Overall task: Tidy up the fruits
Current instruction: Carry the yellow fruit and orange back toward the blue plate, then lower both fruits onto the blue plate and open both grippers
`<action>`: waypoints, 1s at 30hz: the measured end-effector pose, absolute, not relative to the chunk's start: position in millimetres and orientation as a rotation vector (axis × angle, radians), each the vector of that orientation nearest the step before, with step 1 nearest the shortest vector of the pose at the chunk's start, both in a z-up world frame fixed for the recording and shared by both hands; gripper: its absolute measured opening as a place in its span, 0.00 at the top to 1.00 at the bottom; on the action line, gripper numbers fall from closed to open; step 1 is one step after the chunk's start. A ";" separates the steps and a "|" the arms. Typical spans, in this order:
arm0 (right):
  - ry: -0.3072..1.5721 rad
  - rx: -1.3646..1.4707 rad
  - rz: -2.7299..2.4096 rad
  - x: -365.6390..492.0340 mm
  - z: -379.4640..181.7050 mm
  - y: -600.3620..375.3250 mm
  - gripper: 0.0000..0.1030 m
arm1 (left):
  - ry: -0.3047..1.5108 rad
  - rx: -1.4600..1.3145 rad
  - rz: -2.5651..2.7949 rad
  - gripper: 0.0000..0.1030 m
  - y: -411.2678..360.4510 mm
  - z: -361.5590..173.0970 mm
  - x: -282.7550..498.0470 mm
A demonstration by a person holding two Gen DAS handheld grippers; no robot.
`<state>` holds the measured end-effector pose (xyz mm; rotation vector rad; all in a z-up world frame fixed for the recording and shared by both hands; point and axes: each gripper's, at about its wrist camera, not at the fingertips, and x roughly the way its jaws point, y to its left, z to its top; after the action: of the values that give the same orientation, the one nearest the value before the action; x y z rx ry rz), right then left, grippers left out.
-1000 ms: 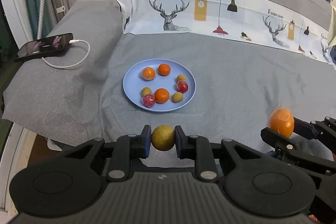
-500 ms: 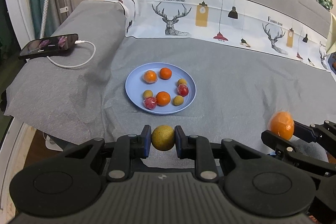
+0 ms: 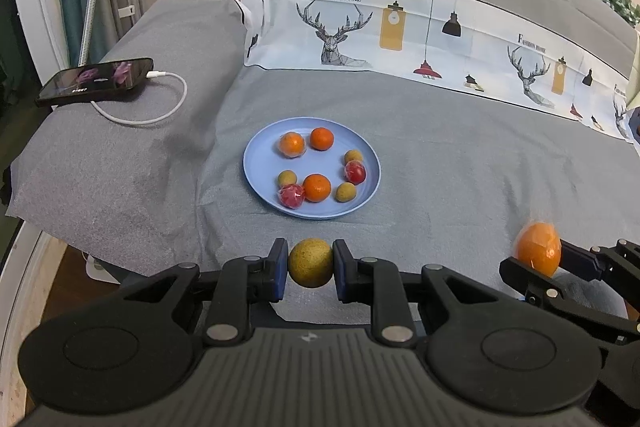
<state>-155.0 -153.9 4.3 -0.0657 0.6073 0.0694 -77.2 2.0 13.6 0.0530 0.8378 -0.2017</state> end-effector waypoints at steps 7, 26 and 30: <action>0.632 -0.067 0.077 -146.2 -1.8 -153.5 0.61 | 0.858 0.040 -0.192 0.75 5.7 7.9 -64.6; 0.676 -0.034 0.098 -82.5 -18.3 -148.8 0.61 | 0.881 0.001 -0.167 0.75 9.0 8.3 6.0; 0.675 -0.024 0.102 -58.9 -21.2 -148.7 0.61 | 0.882 0.004 -0.147 0.75 8.0 7.9 31.1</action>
<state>-58.9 -148.7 -21.2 -0.0236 0.6747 0.1023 31.1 8.0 7.9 0.0036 0.8818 -0.1469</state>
